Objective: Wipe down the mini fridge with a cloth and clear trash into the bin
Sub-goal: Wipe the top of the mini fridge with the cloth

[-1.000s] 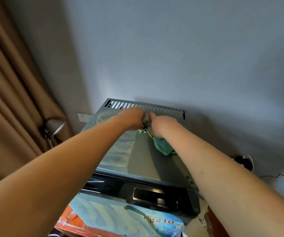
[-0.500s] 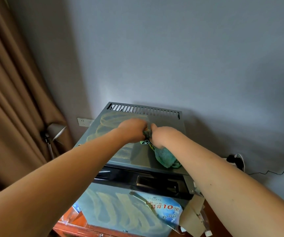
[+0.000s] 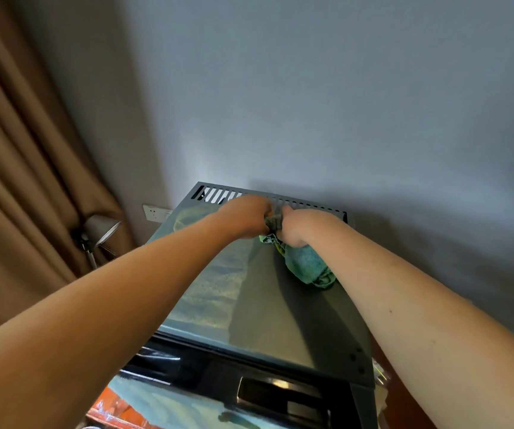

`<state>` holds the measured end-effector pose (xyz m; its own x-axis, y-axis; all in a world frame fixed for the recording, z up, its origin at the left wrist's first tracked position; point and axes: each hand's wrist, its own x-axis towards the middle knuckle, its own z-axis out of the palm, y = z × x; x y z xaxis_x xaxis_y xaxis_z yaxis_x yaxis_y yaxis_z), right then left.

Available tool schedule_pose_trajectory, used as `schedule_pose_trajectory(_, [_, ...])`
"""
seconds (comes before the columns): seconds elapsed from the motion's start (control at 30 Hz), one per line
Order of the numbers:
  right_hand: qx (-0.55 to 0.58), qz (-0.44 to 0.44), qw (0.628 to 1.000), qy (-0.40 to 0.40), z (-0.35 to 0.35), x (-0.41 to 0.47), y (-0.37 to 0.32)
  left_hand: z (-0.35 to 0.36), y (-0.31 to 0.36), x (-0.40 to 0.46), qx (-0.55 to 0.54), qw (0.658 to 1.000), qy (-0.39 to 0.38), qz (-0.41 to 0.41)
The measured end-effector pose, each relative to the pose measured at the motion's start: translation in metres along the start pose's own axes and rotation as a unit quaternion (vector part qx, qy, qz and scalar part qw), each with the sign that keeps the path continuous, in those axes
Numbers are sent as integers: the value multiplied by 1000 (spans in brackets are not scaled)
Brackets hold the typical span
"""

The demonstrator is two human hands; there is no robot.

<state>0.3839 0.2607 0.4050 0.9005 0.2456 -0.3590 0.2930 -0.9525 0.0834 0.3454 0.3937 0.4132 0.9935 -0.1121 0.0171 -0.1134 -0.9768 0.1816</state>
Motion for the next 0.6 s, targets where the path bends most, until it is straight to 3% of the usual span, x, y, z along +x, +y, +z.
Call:
schedule_pose_trajectory(0.27, [6,8,1000,8,-14,40,-5,-1,-7,37,27,999,12,-26])
schedule_pose_trajectory(0.43, [36,-9,999,39,-7,18,0,-2,-1,21,52,998,19,-24])
schedule_pose_trajectory(0.6, [15,-5,1000,14,6,-16,-5,-1,9,-16,54,998,6,-14])
